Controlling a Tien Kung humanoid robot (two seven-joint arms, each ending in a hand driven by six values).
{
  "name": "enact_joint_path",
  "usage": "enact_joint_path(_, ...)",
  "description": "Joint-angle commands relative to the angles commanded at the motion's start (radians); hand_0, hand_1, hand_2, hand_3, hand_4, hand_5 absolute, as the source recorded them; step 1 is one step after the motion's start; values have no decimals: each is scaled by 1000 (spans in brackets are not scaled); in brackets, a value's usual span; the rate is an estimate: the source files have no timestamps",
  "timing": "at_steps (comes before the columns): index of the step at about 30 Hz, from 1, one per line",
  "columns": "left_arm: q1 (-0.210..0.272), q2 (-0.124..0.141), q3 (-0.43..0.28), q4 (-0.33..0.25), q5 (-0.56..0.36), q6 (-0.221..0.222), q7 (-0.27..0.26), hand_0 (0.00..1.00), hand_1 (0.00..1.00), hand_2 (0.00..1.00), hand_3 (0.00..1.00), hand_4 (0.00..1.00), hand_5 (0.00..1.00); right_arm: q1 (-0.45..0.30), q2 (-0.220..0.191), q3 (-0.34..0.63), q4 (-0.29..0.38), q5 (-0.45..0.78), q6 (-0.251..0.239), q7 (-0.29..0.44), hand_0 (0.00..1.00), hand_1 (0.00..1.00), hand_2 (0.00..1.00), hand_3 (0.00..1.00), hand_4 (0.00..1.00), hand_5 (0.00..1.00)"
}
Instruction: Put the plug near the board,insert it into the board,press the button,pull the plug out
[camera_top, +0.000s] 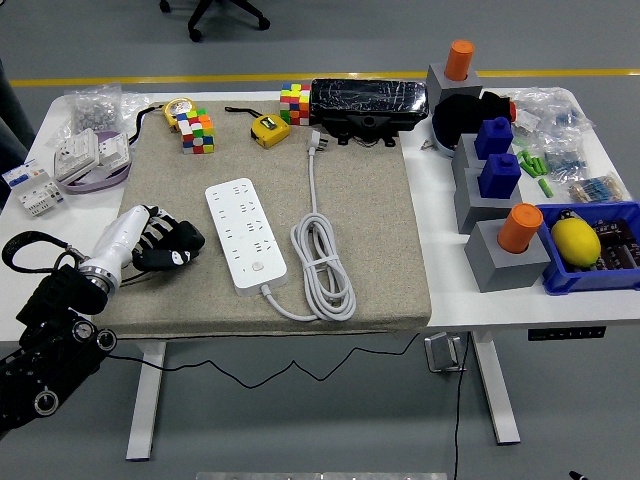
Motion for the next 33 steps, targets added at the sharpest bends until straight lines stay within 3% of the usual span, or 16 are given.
enact_joint_path(5,-13,1,15,-19,-18,8,-38,361,339,370,481,586,74,-1,0,-1,0,1,0,0,655,655,661,574,992,561)
enact_joint_path(11,-52,-4,52,2,-26,7,-64,367,341,371,481,588,76,2,-1,-2,2,1,0,0,656,655,661,574,992,560)
enact_joint_path(20,-100,-3,107,40,-14,-4,-63,372,344,372,481,591,80,4,-2,-4,0,3,0,0,655,655,661,575,994,561)
enact_joint_path(33,-113,9,131,40,7,-22,-62,375,348,374,482,597,86,6,-3,-3,1,2,0,0,655,655,660,575,994,561)
